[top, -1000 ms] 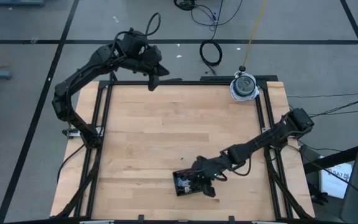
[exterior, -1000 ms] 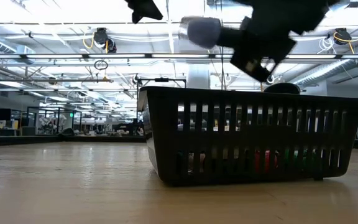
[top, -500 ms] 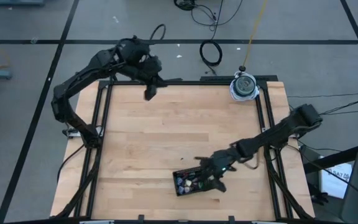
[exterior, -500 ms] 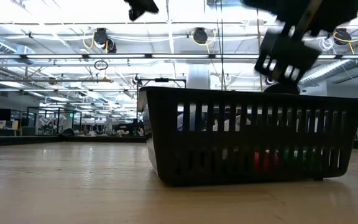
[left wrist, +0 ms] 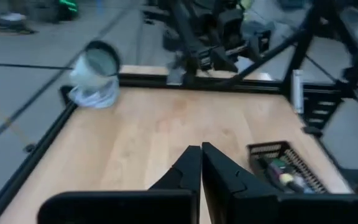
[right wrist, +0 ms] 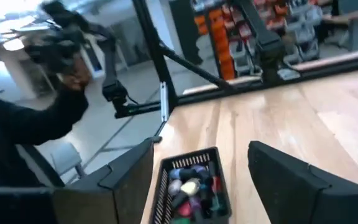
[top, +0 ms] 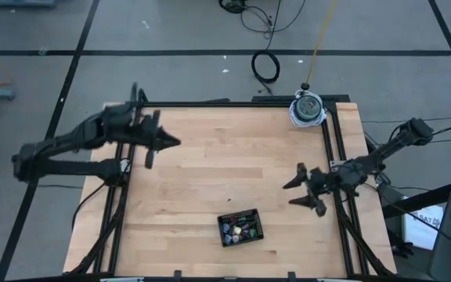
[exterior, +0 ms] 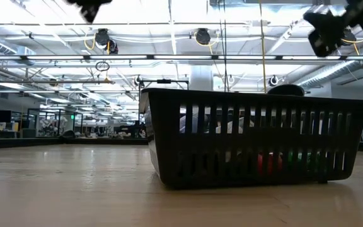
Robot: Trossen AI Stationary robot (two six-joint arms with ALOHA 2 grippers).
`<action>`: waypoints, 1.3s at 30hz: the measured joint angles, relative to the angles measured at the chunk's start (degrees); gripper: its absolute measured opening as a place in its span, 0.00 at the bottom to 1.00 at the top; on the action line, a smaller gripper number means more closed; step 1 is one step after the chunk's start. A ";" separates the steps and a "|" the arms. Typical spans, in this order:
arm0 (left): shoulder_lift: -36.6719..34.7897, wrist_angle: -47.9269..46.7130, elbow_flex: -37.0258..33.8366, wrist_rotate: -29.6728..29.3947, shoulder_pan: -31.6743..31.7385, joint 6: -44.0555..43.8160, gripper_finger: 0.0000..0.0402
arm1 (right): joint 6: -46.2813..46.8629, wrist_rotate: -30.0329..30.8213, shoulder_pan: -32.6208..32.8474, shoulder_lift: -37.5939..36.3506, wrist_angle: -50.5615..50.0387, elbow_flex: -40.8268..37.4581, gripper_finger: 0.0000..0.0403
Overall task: Pick & Place Nail Polish
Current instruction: Return to Home Position
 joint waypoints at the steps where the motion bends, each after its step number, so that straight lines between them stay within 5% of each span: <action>1: -3.40 1.93 -4.11 -1.66 -0.54 -0.72 0.02 | -0.94 -0.22 -0.39 -2.83 1.10 -2.59 0.62; 13: -30.91 10.15 -30.54 -6.74 -4.09 -4.85 0.02 | -9.59 -6.86 -4.90 -23.20 4.03 -14.74 0.61; 25: -45.59 11.48 -43.67 -5.34 -4.09 -6.17 0.02 | -11.23 -12.90 -15.73 -24.30 3.06 -15.90 0.61; 34: -46.58 19.58 -49.81 -6.38 -4.20 -7.69 0.02 | -12.25 -15.13 -20.13 -24.22 1.85 -16.54 0.60; 39: -45.89 22.46 -50.89 -11.89 -4.61 -6.94 0.02 | -14.40 -15.90 -20.49 -24.29 0.40 -16.56 0.61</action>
